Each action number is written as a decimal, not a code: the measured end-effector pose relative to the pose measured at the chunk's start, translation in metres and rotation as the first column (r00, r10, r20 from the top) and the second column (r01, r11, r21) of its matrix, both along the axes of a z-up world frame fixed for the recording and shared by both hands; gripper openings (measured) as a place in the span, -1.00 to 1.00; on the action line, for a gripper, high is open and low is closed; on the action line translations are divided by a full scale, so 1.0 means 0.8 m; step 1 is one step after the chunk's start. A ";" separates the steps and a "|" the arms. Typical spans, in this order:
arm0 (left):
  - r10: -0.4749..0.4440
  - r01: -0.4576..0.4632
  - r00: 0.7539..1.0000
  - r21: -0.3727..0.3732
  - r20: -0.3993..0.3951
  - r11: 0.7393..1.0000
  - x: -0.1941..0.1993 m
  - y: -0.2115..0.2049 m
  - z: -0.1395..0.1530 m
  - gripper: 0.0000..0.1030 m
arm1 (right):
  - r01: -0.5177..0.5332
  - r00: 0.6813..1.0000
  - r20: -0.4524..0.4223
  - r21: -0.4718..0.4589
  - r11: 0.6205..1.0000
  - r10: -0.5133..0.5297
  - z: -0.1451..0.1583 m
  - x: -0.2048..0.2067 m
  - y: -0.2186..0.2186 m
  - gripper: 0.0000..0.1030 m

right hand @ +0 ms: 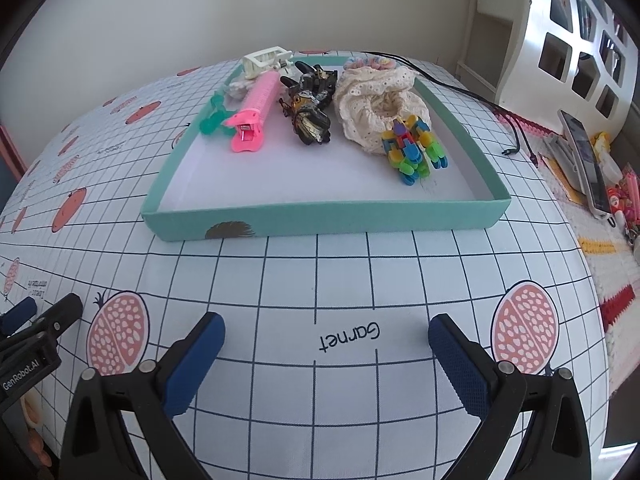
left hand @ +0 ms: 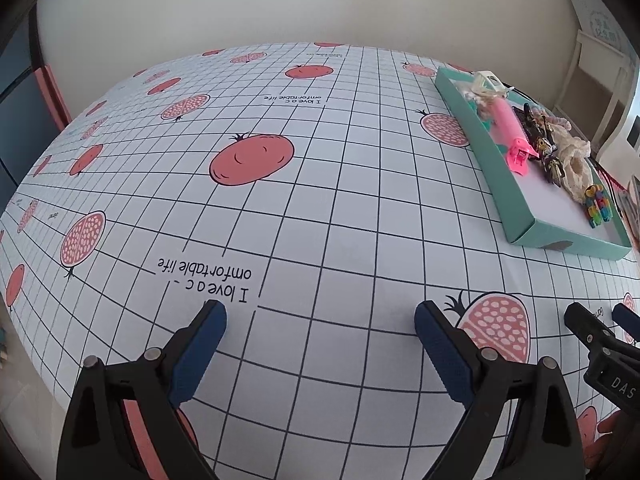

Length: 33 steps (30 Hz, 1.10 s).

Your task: Organize objects

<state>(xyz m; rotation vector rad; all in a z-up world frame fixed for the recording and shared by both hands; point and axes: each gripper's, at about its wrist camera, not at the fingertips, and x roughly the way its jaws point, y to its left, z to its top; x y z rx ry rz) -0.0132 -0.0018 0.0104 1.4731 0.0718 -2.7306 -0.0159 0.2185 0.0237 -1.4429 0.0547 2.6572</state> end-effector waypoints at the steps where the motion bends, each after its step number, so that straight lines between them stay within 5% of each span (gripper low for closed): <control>1: 0.000 0.000 1.000 0.000 -0.003 1.000 0.000 0.000 0.000 0.85 | -0.001 1.000 -0.003 0.002 1.000 0.001 0.000 0.000 0.000 1.00; 33: 0.014 -0.014 0.997 0.003 -0.077 1.000 0.004 -0.001 -0.005 0.96 | 0.007 0.997 -0.072 0.015 1.000 -0.006 -0.002 0.005 0.002 1.00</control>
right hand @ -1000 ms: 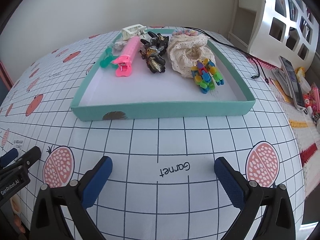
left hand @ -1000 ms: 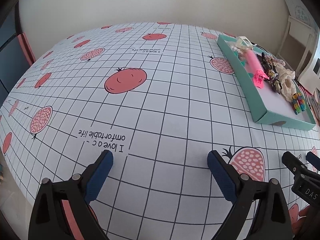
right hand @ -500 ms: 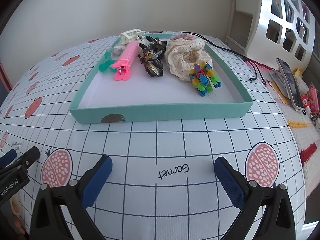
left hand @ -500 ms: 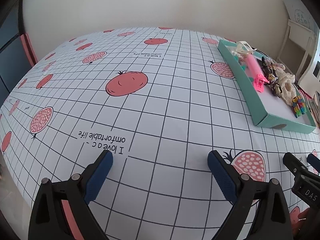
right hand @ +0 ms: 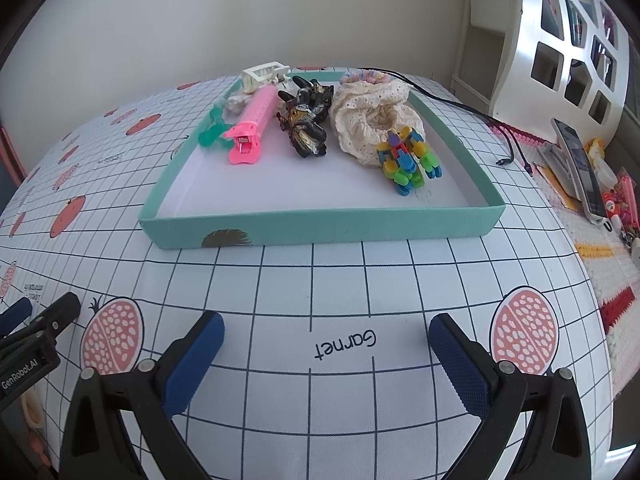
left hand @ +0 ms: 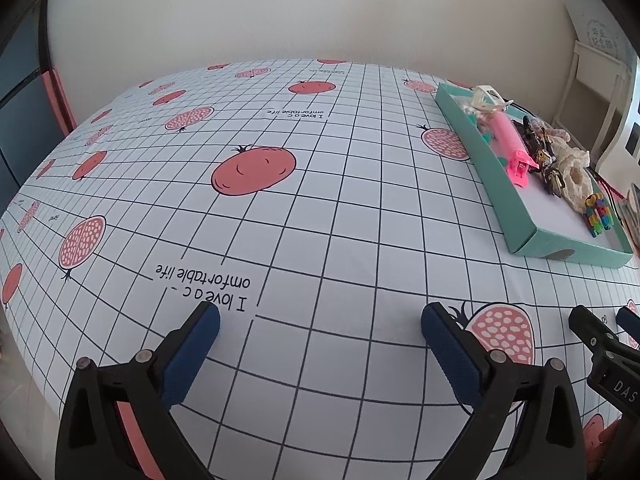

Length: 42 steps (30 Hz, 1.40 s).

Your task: Organize objects

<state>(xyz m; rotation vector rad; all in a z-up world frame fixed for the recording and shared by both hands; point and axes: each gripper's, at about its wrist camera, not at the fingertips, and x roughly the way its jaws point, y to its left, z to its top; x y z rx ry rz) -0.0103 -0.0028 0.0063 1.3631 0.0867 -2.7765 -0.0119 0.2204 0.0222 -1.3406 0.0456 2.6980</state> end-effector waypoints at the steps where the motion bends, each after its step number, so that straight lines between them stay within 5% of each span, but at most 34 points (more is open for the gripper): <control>1: 0.001 -0.001 1.000 0.000 0.000 1.000 0.000 0.000 0.000 0.97 | 0.000 1.000 -0.002 0.000 1.000 0.000 0.000 0.000 0.000 1.00; 42: 0.007 -0.007 1.000 0.000 -0.002 1.000 -0.001 0.001 0.001 0.99 | 0.000 1.000 -0.010 0.001 1.000 0.000 -0.001 0.000 0.000 1.00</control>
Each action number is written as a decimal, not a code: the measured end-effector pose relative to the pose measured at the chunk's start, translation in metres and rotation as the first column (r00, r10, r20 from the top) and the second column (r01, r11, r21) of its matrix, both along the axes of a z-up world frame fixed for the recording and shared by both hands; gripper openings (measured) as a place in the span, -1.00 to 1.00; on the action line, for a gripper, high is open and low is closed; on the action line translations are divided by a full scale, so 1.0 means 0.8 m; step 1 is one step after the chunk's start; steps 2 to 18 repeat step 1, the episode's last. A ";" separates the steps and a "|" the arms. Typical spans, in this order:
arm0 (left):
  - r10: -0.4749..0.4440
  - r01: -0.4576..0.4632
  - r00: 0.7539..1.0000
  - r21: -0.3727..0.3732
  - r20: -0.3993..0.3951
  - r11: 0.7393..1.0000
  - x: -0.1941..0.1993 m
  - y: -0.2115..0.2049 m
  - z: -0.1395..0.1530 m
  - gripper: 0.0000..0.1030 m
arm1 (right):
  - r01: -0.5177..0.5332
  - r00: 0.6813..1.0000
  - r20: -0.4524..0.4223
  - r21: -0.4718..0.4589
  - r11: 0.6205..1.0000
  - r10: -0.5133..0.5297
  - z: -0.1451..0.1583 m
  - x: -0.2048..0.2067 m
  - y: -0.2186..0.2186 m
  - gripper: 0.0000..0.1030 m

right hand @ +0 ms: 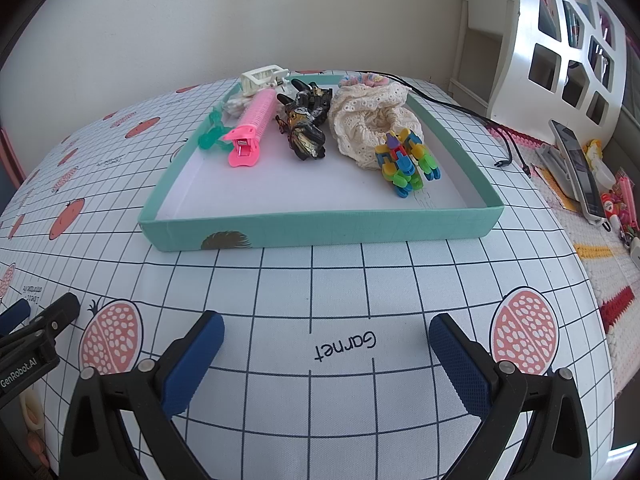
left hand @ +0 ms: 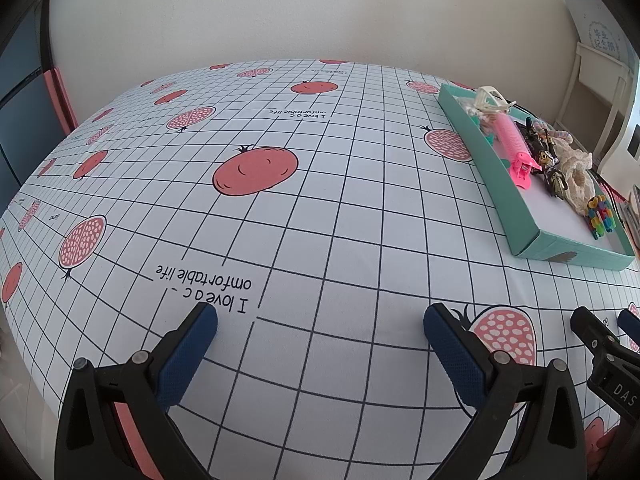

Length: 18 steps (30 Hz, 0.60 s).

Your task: Organize objects

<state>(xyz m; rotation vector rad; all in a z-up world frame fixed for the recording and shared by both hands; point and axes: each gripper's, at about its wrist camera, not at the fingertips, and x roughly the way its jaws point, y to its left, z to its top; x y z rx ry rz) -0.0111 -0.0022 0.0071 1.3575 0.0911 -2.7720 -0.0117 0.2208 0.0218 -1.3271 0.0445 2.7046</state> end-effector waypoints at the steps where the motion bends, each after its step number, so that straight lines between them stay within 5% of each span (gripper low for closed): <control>1: -0.001 0.001 1.000 0.000 0.000 1.000 0.000 0.000 0.000 0.99 | 0.000 1.000 0.000 0.000 1.000 0.000 0.000 0.000 0.000 1.00; 18: -0.001 0.001 1.000 0.000 0.000 1.000 0.000 0.000 0.000 0.99 | 0.000 1.000 0.000 0.000 1.000 0.000 0.000 0.000 0.000 1.00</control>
